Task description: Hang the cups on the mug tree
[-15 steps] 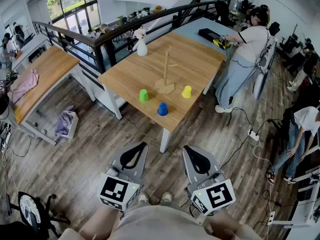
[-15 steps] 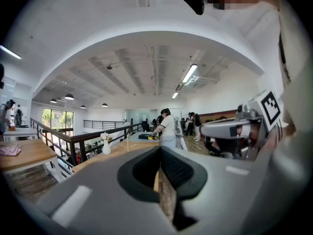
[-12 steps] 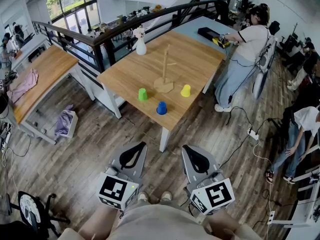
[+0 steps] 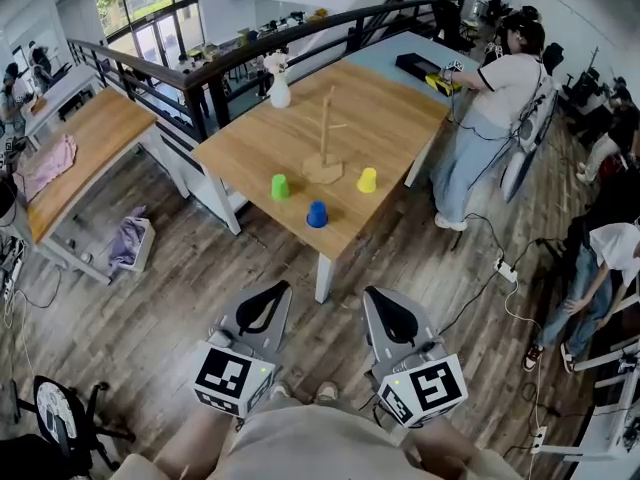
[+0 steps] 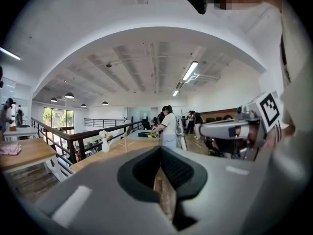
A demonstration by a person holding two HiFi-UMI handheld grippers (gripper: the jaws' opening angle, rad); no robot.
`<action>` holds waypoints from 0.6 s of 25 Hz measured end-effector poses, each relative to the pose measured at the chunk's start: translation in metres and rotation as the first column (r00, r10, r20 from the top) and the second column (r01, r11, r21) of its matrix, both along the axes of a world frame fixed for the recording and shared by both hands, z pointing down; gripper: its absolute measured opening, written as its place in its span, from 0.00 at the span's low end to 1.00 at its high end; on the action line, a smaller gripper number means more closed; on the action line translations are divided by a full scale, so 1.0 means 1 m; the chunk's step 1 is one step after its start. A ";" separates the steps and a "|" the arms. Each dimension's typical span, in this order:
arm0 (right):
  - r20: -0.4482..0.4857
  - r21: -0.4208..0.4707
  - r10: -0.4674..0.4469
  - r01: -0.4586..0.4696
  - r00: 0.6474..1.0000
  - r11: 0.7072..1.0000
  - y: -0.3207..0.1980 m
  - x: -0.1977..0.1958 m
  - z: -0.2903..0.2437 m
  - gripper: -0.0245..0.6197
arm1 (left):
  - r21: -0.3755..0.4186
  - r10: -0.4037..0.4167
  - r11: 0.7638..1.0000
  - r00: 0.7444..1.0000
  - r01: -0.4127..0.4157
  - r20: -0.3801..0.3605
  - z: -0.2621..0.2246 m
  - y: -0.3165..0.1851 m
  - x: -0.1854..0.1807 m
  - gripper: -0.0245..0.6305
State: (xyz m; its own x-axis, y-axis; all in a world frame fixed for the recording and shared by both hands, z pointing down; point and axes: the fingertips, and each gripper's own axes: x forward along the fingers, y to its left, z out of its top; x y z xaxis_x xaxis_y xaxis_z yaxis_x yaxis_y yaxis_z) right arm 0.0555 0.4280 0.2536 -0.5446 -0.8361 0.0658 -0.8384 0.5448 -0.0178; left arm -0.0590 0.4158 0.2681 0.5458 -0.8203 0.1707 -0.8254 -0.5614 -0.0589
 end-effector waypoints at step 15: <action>0.019 -0.012 -0.036 0.036 0.999 0.999 0.001 0.057 0.017 0.04 | 0.002 -0.044 0.999 0.999 0.044 0.014 0.011 0.006 0.054 0.04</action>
State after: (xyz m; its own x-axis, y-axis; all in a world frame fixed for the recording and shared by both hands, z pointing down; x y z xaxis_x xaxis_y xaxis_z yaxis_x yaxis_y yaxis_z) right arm 0.1128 0.4291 0.2707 -0.5756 -0.8151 0.0656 -0.8177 0.5742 -0.0401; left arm -0.0054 0.4216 0.2794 0.5063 -0.8440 0.1772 -0.8486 -0.5241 -0.0715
